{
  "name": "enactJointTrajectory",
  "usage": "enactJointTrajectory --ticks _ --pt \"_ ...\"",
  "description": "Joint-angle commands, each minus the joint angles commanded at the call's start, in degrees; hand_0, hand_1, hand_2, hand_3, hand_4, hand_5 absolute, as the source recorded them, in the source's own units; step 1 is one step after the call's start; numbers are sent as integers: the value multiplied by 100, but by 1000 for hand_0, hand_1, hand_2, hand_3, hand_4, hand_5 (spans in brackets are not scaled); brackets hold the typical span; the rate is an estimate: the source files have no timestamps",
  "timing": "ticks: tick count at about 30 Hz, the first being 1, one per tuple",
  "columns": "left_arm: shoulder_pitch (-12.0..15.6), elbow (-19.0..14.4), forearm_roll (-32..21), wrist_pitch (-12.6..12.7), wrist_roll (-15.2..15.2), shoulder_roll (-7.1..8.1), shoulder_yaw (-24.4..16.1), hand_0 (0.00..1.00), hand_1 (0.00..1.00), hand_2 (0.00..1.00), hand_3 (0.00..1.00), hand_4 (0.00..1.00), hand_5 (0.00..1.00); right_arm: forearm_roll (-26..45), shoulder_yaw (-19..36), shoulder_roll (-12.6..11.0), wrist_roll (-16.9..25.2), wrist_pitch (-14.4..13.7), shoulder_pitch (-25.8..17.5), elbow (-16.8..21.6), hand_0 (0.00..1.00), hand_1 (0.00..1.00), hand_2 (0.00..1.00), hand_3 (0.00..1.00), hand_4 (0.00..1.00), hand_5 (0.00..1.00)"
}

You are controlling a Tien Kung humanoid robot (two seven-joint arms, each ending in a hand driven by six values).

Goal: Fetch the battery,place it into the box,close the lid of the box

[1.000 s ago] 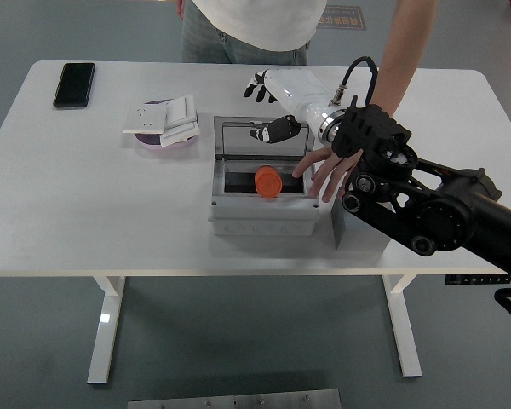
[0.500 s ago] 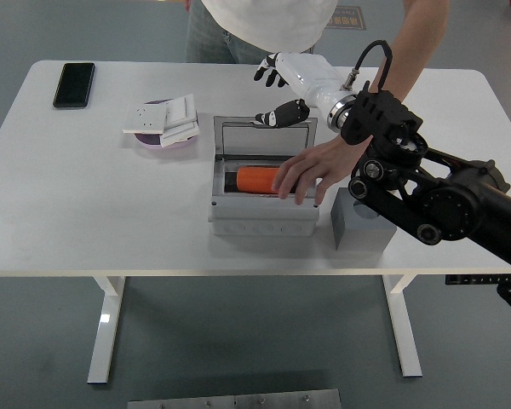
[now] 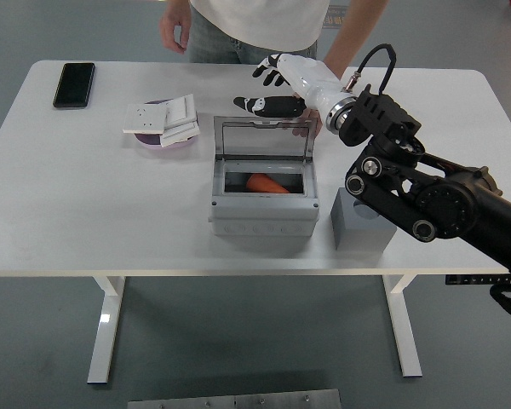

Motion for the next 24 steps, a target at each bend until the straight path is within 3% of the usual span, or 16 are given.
enactJointTrajectory --ticks 5,6,13,24 --pt "-20 -1 33 -3 12 1 -14 587 734 587 544 537 52 347 57 70 120 -137 -32 -155 787 737 747 762 869 998" --pt "-25 -1 40 -3 15 1 -18 586 734 586 544 534 49 487 73 92 164 -186 -44 -217 893 779 773 775 884 998" --pt "-37 -5 95 -8 44 -3 -49 586 733 583 544 533 48 1118 73 244 330 -350 -135 -552 918 788 776 777 883 998" --pt "-54 -4 128 -13 50 -19 -64 585 733 581 543 530 48 1273 -212 425 344 -367 -292 -769 930 783 772 775 886 998"
